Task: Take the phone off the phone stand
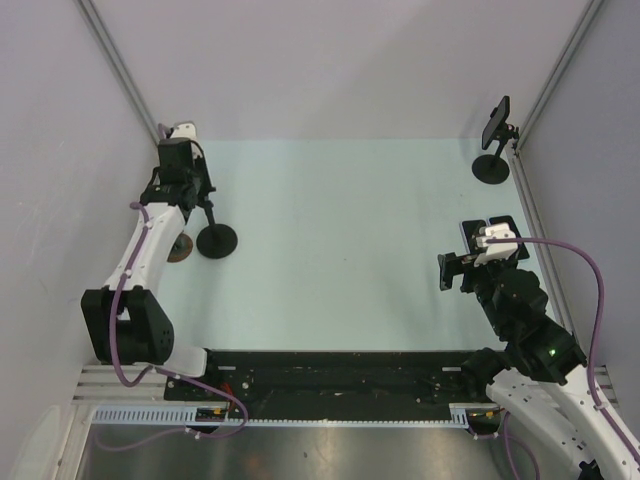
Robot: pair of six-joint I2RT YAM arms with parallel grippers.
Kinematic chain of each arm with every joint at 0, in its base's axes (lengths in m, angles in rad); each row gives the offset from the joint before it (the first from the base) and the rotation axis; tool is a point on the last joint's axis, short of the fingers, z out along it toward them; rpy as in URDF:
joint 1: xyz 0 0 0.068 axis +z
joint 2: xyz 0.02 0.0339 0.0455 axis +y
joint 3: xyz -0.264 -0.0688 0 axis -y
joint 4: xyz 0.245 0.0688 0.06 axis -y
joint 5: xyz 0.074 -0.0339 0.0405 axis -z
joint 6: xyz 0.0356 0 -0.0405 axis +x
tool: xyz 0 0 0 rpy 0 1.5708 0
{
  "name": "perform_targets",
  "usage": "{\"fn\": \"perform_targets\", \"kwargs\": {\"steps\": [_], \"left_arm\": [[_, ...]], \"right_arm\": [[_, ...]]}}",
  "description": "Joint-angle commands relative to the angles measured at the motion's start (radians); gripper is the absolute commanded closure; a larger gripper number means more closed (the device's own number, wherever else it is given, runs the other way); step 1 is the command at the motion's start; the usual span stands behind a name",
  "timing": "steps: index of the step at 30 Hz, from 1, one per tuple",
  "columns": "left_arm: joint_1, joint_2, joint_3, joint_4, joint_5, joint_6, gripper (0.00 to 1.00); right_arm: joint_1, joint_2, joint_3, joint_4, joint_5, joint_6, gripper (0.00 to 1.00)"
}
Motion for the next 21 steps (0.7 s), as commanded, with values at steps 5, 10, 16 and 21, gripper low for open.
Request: {"fn": "perform_targets", "kwargs": {"steps": [5, 10, 16, 21], "left_arm": [[0.009, -0.008, -0.012, 0.079, 0.035, 0.063, 1.00], [0.009, -0.025, -0.041, 0.084, 0.035, 0.082, 0.82], [0.009, -0.049, -0.070, 0.088, 0.020, 0.097, 0.59], [0.035, -0.057, -0.069, 0.088, 0.014, 0.108, 0.46]], "right_arm": [[0.003, 0.011, -0.002, 0.042, 0.015, -0.009, 0.01], [0.005, 0.013, -0.002, 0.043, 0.010, -0.007, 0.01], [0.006, 0.013, -0.002, 0.042, 0.012, -0.006, 0.01], [0.006, 0.013, -0.002, 0.042, 0.006, -0.003, 0.01]]}}
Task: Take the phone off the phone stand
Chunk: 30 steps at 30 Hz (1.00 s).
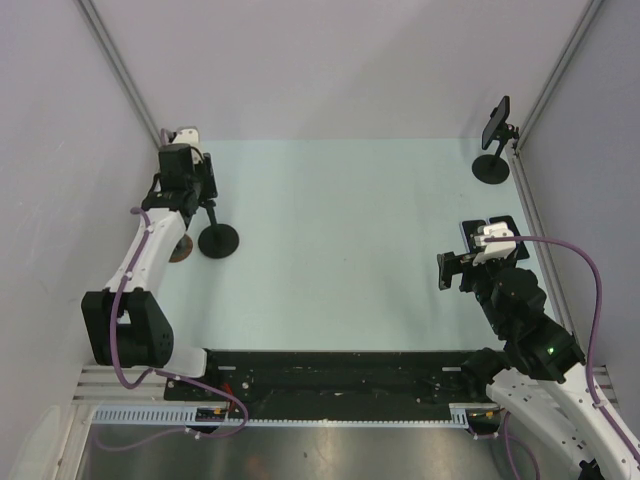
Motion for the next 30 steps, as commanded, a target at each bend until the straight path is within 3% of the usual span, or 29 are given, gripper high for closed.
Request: {"fn": "perform_targets", "kwargs": {"steps": [1, 8, 13, 17, 22, 30], "left_arm": [[0.024, -0.040, -0.005, 0.016, 0.003, 0.041, 0.45], [0.024, -0.050, -0.014, 0.016, -0.016, 0.041, 0.33], [0.027, -0.080, -0.020, 0.015, -0.020, 0.041, 0.30], [0.026, -0.132, -0.019, 0.015, -0.003, 0.027, 0.16], [0.026, -0.244, -0.031, 0.012, 0.026, -0.013, 0.01], [0.011, -0.469, -0.123, 0.018, 0.236, -0.139, 0.00]], "right_arm": [[0.006, 0.001, 0.000, 0.034, 0.005, -0.001, 0.01], [0.006, 0.001, 0.006, 0.020, 0.006, 0.011, 0.01], [0.006, 0.010, 0.018, 0.015, 0.006, 0.016, 0.02], [0.008, 0.038, 0.050, 0.007, 0.008, 0.014, 0.01], [0.001, 0.160, 0.144, -0.025, 0.032, 0.017, 0.00], [-0.083, 0.442, 0.320, -0.008, 0.080, 0.086, 0.00]]}}
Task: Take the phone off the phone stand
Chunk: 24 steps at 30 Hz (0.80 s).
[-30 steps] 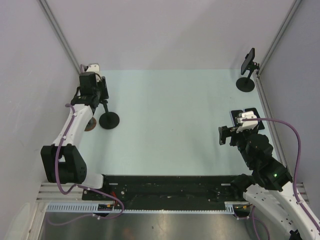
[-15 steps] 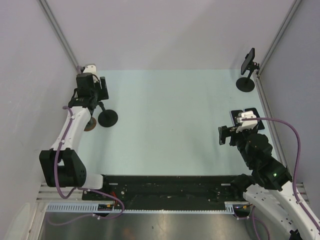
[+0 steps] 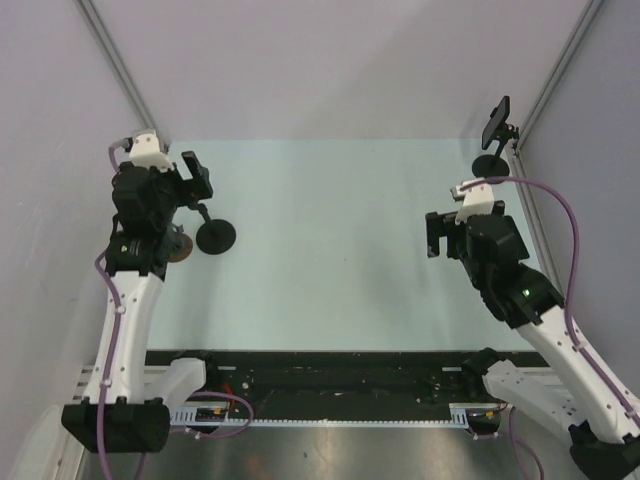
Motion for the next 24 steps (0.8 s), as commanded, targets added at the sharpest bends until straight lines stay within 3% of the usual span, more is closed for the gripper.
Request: {"fn": "perform_targets", "kwargs": {"steps": [1, 6, 8, 14, 18, 24], "left_arm": [[-0.040, -0.104, -0.058, 0.020, 0.150, -0.069, 0.00], [-0.151, -0.159, -0.113, 0.023, 0.135, -0.035, 0.00], [-0.188, -0.171, -0.124, 0.023, 0.143, -0.026, 0.00], [-0.265, -0.182, -0.142, 0.030, 0.105, -0.003, 0.00], [-0.286, -0.171, -0.146, 0.031, 0.092, 0.003, 0.00], [-0.292, -0.130, -0.146, 0.030, 0.104, 0.013, 0.00]], "right_arm": [[-0.101, 0.182, 0.129, 0.041, 0.033, 0.065, 0.00], [-0.309, 0.353, 0.253, 0.104, -0.111, 0.133, 0.00], [-0.427, 0.422, 0.264, 0.173, -0.168, 0.179, 0.00], [-0.613, 0.576, 0.296, 0.390, -0.274, 0.183, 0.01], [-0.678, 0.701, 0.329, 0.596, -0.347, 0.147, 0.05], [-0.741, 0.893, 0.482, 0.697, -0.410, 0.099, 0.07]]}}
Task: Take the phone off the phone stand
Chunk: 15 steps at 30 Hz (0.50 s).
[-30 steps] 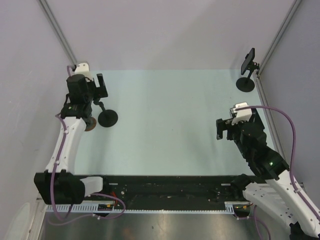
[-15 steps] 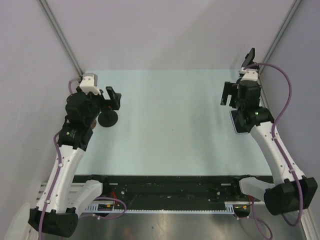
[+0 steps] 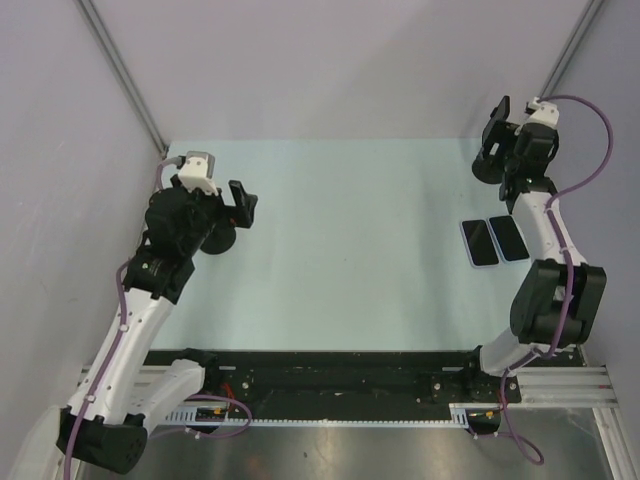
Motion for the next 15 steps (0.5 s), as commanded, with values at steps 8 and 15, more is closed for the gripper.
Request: {"fn": "perform_targets", "kwargs": {"steps": [8, 15], "left_arm": [[-0.009, 0.112, -0.008, 0.021, 0.062, 0.017, 0.00], [-0.009, 0.181, -0.011, 0.021, 0.084, 0.012, 0.00]], "right_arm": [[-0.076, 0.394, 0.410, 0.145, -0.164, -0.108, 0.10], [-0.075, 0.628, 0.700, 0.081, -0.172, -0.107, 0.15]]}}
